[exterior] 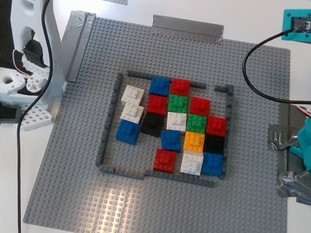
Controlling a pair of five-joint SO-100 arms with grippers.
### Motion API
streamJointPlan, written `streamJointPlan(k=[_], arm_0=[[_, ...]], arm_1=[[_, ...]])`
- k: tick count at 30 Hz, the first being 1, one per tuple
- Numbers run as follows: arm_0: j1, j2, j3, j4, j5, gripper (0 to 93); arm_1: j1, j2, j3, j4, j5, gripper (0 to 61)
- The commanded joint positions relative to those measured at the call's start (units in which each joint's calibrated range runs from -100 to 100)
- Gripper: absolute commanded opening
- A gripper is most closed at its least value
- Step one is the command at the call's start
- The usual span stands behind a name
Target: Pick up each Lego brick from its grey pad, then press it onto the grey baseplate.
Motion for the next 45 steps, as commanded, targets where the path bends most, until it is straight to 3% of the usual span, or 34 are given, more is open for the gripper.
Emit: streamJointPlan(k=[1,45], arm_0=[[0.44,-0.92,-0.24,-0.79,-0.25,0.0],[-0.14,-0.92,1.84,-0.79,-2.5,0.0]], arm_1=[[0.68,-1.03,-4.25,0.01,0.24,0.1],[0.46,-1.03,-4.52,0.58,0.1,0.1]])
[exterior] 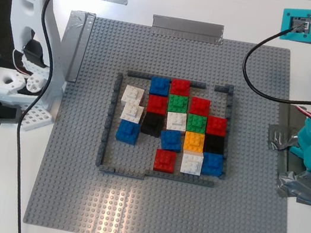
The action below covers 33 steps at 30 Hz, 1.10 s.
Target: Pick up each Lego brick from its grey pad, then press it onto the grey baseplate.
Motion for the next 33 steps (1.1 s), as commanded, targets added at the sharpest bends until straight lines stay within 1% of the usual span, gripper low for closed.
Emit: streamJointPlan(k=[1,18,22,33], arm_0=[[-0.07,-0.92,-0.4,-0.7,-0.14,0.0],[0.44,-0.92,-0.31,-0.7,-0.34,0.0],[0.44,-0.92,-0.31,-0.38,-2.34,0.0],[1.16,-0.92,-0.31,-0.13,-2.48,0.0]], arm_1=[[0.46,-1.03,-4.61,0.58,0.1,0.1],[0.68,-0.95,-4.97,0.66,0.1,0.1],[0.75,-0.95,-4.97,0.66,0.14,0.1],[0.83,-0.86,-5.06,0.66,0.14,0.1]])
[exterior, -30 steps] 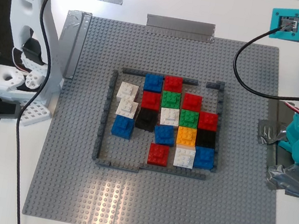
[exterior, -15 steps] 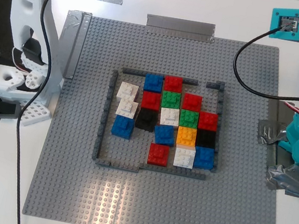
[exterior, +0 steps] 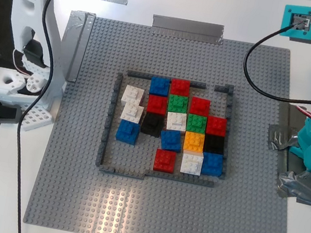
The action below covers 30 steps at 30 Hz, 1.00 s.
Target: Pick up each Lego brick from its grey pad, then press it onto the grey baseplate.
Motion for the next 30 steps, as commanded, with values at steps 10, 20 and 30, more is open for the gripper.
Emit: streamJointPlan(k=[10,20,30], arm_0=[[3.48,-0.83,2.12,-0.22,0.15,0.0],[4.5,-0.83,2.49,-0.22,0.2,0.0],[4.5,-0.83,2.58,-0.22,0.2,0.0]], arm_1=[[-0.28,-1.29,-4.29,0.74,0.1,0.1],[-0.28,-0.95,-5.28,1.07,0.14,0.1],[-0.5,3.51,-13.5,4.73,0.34,0.1]])
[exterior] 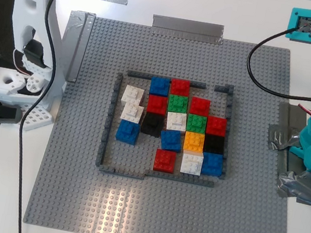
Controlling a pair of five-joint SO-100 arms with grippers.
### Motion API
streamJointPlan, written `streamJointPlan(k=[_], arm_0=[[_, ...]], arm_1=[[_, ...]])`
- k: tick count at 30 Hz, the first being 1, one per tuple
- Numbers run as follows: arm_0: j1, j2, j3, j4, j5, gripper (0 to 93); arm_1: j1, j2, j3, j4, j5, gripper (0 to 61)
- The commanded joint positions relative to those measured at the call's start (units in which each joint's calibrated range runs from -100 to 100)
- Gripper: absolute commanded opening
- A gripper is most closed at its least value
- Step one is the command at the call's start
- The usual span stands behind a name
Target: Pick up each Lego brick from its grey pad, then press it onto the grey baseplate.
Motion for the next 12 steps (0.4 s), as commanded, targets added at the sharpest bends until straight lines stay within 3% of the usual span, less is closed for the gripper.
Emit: streamJointPlan(k=[1,12], arm_0=[[0.5,-0.83,-0.25,-0.22,0.2,0.0],[0.43,-0.32,0.11,-0.14,0.2,0.0]], arm_1=[[-0.76,0.49,-8.14,1.84,0.34,0.1],[-0.83,0.41,-7.96,2.32,0.34,0.1]])
